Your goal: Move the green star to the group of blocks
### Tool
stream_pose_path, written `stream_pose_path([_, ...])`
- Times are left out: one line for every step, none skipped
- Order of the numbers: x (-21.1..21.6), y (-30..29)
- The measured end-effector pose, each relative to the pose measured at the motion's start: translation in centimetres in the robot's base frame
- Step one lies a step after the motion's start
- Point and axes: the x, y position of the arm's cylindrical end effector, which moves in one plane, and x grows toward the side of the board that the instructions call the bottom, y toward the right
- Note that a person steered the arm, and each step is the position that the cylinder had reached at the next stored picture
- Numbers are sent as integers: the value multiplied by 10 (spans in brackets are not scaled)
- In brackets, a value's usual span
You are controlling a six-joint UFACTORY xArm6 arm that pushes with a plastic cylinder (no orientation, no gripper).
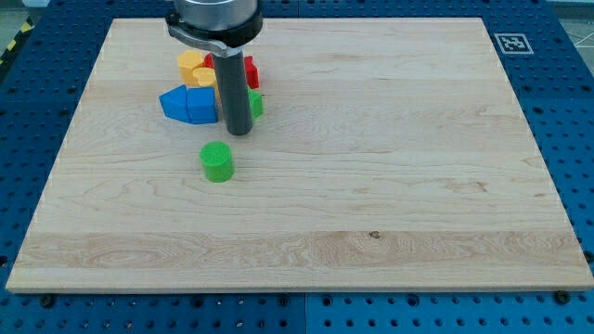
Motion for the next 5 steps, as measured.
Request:
stream_pose_path([-8,0])
stream_pose_path([-8,1])
stream_pose_path([2,24])
stream_pose_path([15,62])
stream_pose_path([12,74])
